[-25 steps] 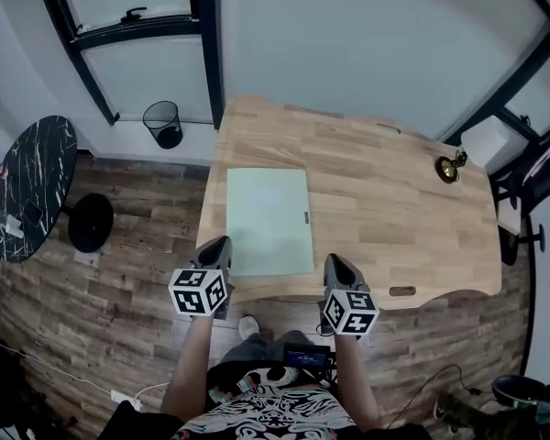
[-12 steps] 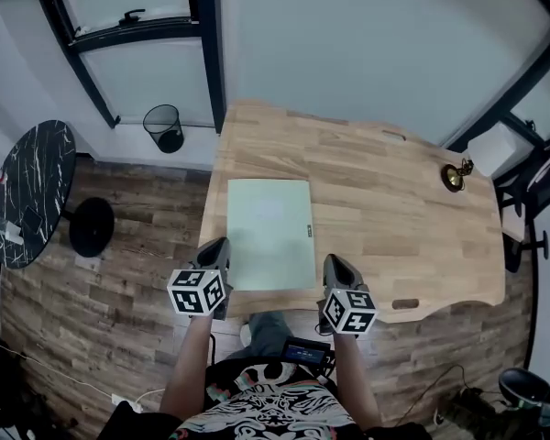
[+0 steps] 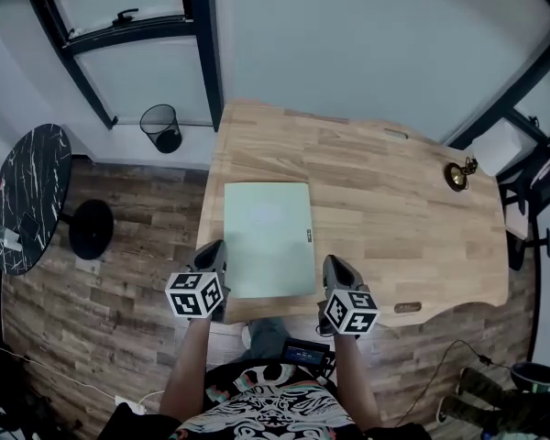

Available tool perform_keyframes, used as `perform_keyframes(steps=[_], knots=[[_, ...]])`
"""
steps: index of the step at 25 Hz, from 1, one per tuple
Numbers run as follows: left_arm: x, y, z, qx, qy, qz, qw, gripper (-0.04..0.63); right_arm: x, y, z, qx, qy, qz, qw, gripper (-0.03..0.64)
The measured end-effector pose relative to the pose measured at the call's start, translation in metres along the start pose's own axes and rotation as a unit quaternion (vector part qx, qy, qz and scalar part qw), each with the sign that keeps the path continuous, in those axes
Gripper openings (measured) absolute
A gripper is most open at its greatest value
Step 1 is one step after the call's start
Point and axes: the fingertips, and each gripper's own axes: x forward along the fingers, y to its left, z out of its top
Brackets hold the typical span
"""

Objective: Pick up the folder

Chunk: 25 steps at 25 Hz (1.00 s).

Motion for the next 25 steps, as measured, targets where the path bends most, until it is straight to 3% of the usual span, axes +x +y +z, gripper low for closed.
perform_keyframes(steps=[8, 16, 17, 18, 21, 25], knots=[[0.020, 0.016, -0.010, -0.008, 0.028, 0.005, 0.9996, 0.009, 0.030, -0.009, -0.008, 0.019, 0.035, 0.010, 0.999, 0.005], [0.042, 0.029, -0.023, -0.029, 0.056, 0.001, 0.9980, 0.013, 0.067, -0.008, -0.019, 0.070, 0.084, 0.063, 0.992, 0.049], [0.044, 0.029, -0.024, -0.034, 0.059, -0.003, 0.9977, 0.027, 0.072, -0.008, -0.021, 0.075, 0.093, 0.070, 0.990, 0.060], [0.047, 0.030, -0.026, -0.041, 0.062, -0.008, 0.9972, 0.082, 0.076, -0.008, -0.023, 0.078, 0.100, 0.073, 0.989, 0.091], [0.054, 0.031, -0.035, -0.062, 0.074, -0.015, 0.9952, 0.146, 0.090, -0.011, -0.025, 0.083, 0.111, 0.083, 0.987, 0.212], [0.061, 0.030, -0.047, -0.077, 0.092, -0.022, 0.9926, 0.231, 0.105, -0.013, -0.031, 0.108, 0.125, 0.097, 0.982, 0.260]])
